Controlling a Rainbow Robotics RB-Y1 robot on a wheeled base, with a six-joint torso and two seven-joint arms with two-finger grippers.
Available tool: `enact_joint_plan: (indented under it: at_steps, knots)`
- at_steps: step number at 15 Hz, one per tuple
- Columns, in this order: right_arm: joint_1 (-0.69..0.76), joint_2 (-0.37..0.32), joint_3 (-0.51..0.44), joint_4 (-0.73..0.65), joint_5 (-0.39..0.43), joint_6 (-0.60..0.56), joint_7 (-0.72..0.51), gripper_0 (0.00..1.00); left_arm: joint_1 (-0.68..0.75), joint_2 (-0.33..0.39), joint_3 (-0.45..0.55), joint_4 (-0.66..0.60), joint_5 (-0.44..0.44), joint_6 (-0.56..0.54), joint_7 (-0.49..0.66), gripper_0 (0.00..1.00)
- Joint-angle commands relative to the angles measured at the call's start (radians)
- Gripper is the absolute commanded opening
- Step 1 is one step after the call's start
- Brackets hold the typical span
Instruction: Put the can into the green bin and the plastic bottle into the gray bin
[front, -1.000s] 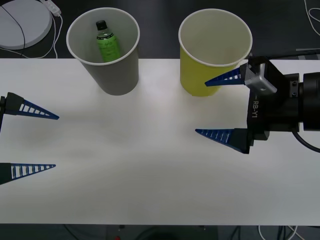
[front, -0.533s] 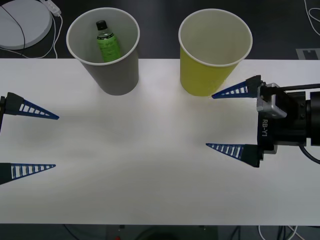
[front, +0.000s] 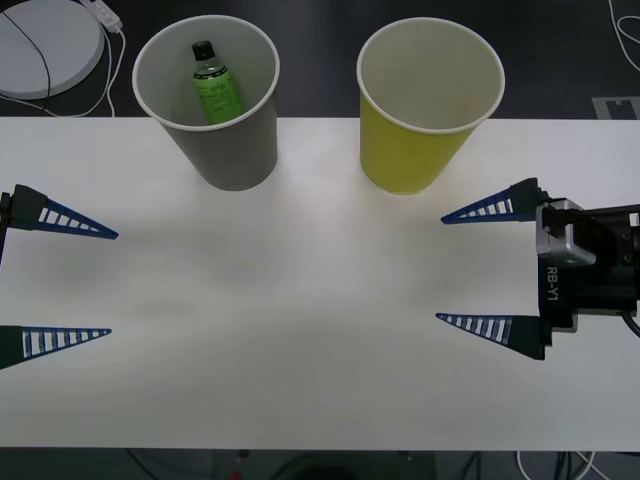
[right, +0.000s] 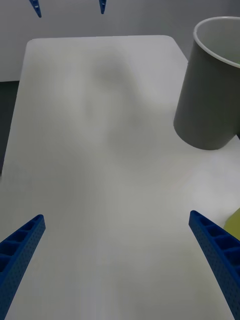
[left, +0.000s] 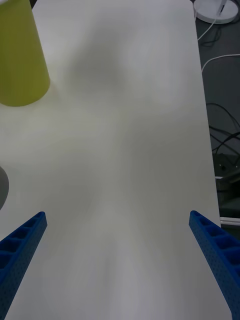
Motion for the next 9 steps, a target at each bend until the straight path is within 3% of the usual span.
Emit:
enact_joint_plan:
  at_steps: [1,9]
  knots:
    - [0.014,-0.018,-0.018,0.001,-0.02,-0.003,0.007,1.0,0.0,0.0,0.0,0.0,0.0,0.0,0.0,1.0]
    - [0.076,-0.035,-0.106,0.002,-0.053,-0.069,0.016,1.0,0.0,0.0,0.0,0.0,0.0,0.0,0.0,1.0]
